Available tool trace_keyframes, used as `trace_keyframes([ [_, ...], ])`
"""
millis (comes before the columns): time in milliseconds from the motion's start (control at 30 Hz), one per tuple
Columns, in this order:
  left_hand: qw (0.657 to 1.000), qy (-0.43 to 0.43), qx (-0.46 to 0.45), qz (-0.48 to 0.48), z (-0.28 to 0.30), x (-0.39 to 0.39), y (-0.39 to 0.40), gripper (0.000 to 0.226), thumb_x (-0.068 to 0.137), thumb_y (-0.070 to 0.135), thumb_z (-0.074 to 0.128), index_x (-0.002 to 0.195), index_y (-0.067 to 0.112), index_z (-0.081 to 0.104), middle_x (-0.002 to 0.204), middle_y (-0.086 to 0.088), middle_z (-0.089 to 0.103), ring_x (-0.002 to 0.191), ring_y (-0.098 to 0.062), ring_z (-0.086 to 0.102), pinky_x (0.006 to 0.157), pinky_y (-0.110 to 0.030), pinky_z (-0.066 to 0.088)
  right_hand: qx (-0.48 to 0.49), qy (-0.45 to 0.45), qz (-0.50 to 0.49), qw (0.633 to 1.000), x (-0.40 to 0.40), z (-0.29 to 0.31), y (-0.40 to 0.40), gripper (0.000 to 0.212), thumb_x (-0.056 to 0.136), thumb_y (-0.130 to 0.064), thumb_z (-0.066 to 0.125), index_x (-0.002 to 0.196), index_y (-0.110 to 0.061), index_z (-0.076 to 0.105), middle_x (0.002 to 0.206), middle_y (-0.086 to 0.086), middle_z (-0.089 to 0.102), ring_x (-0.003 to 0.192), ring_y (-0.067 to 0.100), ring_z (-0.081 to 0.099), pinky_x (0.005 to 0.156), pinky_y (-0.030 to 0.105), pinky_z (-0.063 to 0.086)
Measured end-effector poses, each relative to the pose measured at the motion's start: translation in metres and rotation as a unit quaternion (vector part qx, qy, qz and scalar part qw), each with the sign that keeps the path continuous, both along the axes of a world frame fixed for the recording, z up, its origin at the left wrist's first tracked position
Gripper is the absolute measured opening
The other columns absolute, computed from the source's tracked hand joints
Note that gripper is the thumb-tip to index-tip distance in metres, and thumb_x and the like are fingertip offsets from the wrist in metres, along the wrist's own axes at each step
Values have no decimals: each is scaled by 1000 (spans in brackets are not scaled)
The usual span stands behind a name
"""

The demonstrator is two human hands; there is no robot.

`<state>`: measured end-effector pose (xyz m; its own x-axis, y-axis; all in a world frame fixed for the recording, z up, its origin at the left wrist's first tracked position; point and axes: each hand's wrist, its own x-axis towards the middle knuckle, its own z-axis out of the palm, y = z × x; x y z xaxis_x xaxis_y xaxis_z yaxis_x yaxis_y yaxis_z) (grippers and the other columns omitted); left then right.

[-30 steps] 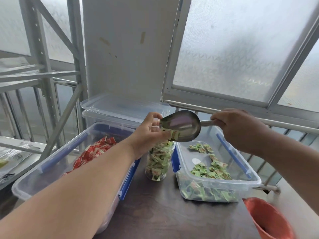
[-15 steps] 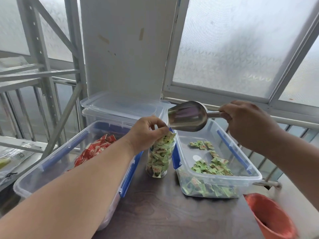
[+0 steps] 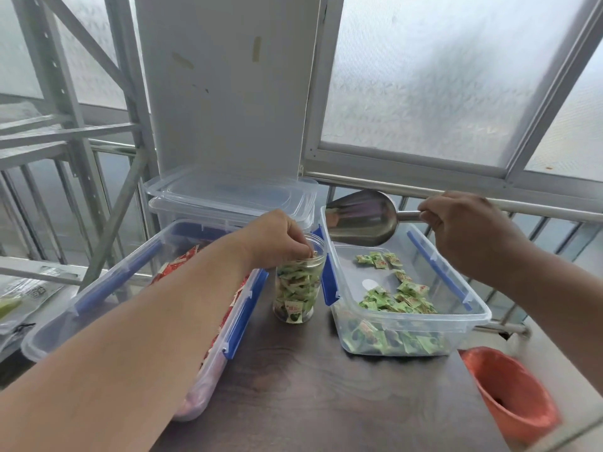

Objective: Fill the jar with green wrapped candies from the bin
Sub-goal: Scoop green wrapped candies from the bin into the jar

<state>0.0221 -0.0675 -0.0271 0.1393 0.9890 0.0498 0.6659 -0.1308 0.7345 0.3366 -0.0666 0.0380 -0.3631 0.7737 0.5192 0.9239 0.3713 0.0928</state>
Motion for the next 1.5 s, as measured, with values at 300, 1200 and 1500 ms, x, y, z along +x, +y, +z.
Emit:
trace_keyframes([
  [300,980,-187,58,-25,-26,-13,5,9,98,18,85,105,15,90,102,-9,85,100,-20,79,87,-32,65,-125,32,-128,983,8,-24,8,25,101,-19,47,81,-20,63,74,2,59,67,20,54,60,35,44],
  [1200,990,-114,-9,-84,-25,-11,-2,74,84,30,97,149,40,62,138,8,66,124,-17,67,100,-37,64,-233,46,-123,963,-13,-89,59,18,102,-15,55,100,-16,73,94,7,72,97,31,66,78,34,49],
  [1500,990,-113,0,-86,-28,-12,2,72,82,33,99,145,41,65,136,10,68,126,-16,67,106,-45,63,-266,5,-205,942,4,-26,67,20,99,-17,56,101,-6,73,85,7,63,80,28,59,72,32,48],
])
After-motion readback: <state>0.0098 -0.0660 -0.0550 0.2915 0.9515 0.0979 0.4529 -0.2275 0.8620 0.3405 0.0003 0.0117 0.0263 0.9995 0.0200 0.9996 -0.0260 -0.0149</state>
